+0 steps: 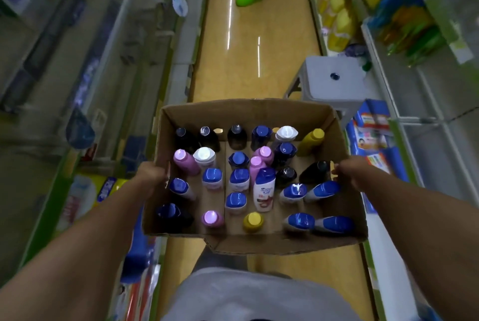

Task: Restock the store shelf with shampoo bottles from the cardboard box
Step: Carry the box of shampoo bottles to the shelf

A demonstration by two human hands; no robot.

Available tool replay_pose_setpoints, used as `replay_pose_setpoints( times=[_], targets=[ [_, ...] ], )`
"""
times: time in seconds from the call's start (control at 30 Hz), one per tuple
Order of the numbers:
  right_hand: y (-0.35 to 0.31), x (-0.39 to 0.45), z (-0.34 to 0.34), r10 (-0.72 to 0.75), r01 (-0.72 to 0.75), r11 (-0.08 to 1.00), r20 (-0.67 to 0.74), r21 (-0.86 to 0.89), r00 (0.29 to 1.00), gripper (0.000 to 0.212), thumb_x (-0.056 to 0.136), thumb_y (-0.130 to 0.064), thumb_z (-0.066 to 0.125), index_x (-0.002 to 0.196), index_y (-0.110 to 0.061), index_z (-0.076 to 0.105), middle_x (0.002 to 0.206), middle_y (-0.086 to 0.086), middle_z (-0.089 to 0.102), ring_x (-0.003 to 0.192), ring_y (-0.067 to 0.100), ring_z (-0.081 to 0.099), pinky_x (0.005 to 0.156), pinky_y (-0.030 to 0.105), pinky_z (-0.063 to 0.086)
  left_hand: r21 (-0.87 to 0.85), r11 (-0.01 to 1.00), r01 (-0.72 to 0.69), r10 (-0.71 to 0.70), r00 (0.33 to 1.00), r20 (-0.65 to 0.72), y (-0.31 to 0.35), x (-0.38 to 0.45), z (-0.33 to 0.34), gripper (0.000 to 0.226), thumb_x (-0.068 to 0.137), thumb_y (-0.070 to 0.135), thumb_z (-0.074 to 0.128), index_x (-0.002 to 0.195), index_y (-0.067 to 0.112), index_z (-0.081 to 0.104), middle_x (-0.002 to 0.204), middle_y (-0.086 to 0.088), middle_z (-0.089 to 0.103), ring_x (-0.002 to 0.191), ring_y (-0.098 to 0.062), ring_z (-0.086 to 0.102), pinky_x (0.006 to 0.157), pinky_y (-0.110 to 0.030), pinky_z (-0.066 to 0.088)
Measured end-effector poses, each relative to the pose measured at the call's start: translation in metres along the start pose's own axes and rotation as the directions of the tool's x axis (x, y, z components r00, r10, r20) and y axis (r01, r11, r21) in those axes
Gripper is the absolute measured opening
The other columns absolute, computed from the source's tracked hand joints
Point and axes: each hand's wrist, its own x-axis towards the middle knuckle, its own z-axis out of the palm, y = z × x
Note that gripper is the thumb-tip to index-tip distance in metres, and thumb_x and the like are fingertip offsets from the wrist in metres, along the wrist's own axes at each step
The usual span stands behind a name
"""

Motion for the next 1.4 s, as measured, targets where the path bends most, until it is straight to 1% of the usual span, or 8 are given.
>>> replay_pose_setpoints(
  times=[0.17, 0.47, 0.67, 0.73, 1.0, 1.17, 1.27, 1.4],
  targets=[
    [-0.073, 0.050, 0.015, 0.093, -0.091, 0.995, -0.035, 0.051, 0.995, 0.019, 0.095, 0.006, 0.044, 0.112, 0.009, 0.052, 0.080, 0.015, 0.049, 0.088, 0.031, 0.052, 0.069, 0.035, 0.045, 0.034, 0.999, -0.019, 0.017, 0.998, 0.060, 0.086, 0.076, 0.001, 0.019, 0.085, -0.014, 0.053, 0.103, -0.015, 0.060, 0.066, -0.014, 0.050, 0.053, -0.019, 0.042, 0.027, -0.012, 0.032],
    [-0.206, 0.143, 0.026, 0.117, -0.102, 0.978, -0.074, 0.183, 0.990, 0.010, 0.090, 0.009, 0.050, 0.085, 0.001, 0.054, 0.083, 0.021, 0.054, 0.067, 0.025, 0.050, 0.056, 0.033, 0.042, 0.083, 0.995, -0.058, 0.052, 0.996, 0.077, 0.251, 0.207, 0.005, 0.011, 0.085, -0.007, 0.059, 0.095, -0.013, 0.059, 0.086, -0.025, 0.054, 0.076, -0.031, 0.054, 0.069, -0.036, 0.044],
    [-0.282, 0.216, 0.024, 0.112, -0.092, 0.974, -0.088, 0.206, 0.990, 0.022, 0.091, 0.011, 0.048, 0.071, 0.001, 0.049, 0.070, 0.019, 0.047, 0.056, 0.022, 0.049, 0.054, 0.033, 0.036, 0.145, 0.986, -0.085, 0.071, 0.992, 0.101, 0.350, 0.284, 0.025, 0.015, 0.083, -0.012, 0.057, 0.069, -0.006, 0.056, 0.081, -0.023, 0.055, 0.051, -0.024, 0.053, 0.057, -0.031, 0.047],
    [-0.307, 0.245, 0.025, 0.113, -0.088, 0.970, -0.098, 0.227, 0.989, 0.021, 0.089, 0.011, 0.048, 0.072, 0.000, 0.050, 0.070, 0.019, 0.048, 0.053, 0.024, 0.049, 0.053, 0.034, 0.037, 0.131, 0.987, -0.095, 0.080, 0.990, 0.118, 0.380, 0.308, 0.037, 0.021, 0.081, -0.015, 0.057, 0.064, -0.003, 0.055, 0.073, -0.020, 0.056, 0.046, -0.023, 0.051, 0.043, -0.027, 0.044],
    [-0.395, 0.336, 0.008, 0.191, -0.141, 0.957, -0.185, 0.252, 0.964, 0.009, 0.085, -0.002, 0.061, 0.076, 0.001, 0.059, 0.084, 0.030, 0.061, 0.076, 0.035, 0.058, 0.075, 0.046, 0.050, 0.176, 0.973, -0.149, 0.118, 0.977, 0.178, 0.516, 0.414, 0.084, 0.021, 0.085, -0.015, 0.054, 0.105, -0.023, 0.057, 0.076, -0.017, 0.055, 0.069, -0.031, 0.053, 0.051, -0.027, 0.047],
    [-0.442, 0.361, -0.004, 0.249, -0.159, 0.932, -0.258, 0.325, 0.933, 0.009, 0.087, -0.005, 0.062, 0.090, 0.004, 0.060, 0.084, 0.025, 0.061, 0.084, 0.039, 0.060, 0.084, 0.049, 0.051, 0.271, 0.934, -0.233, 0.169, 0.956, 0.238, 0.604, 0.445, 0.123, 0.019, 0.087, -0.014, 0.050, 0.069, -0.007, 0.054, 0.060, -0.015, 0.056, 0.060, -0.021, 0.056, 0.050, -0.021, 0.044],
    [-0.448, 0.383, -0.008, 0.309, -0.186, 0.908, -0.298, 0.376, 0.903, 0.021, 0.086, -0.007, 0.064, 0.098, 0.010, 0.063, 0.094, 0.031, 0.064, 0.092, 0.044, 0.063, 0.088, 0.053, 0.053, 0.308, 0.911, -0.275, 0.192, 0.943, 0.272, 0.650, 0.467, 0.149, 0.010, 0.085, -0.011, 0.054, 0.092, -0.008, 0.060, 0.083, -0.022, 0.056, 0.079, -0.029, 0.054, 0.065, -0.034, 0.043],
    [-0.447, 0.401, -0.015, 0.418, -0.231, 0.843, -0.320, 0.486, 0.850, 0.015, 0.083, -0.006, 0.065, 0.092, 0.006, 0.065, 0.087, 0.029, 0.065, 0.084, 0.042, 0.065, 0.081, 0.053, 0.054, 0.369, 0.842, -0.393, 0.226, 0.879, 0.420, 0.713, 0.497, 0.190, 0.016, 0.085, -0.005, 0.057, 0.093, -0.019, 0.060, 0.082, -0.024, 0.057, 0.078, -0.031, 0.054, 0.069, -0.040, 0.042]
  ],
)
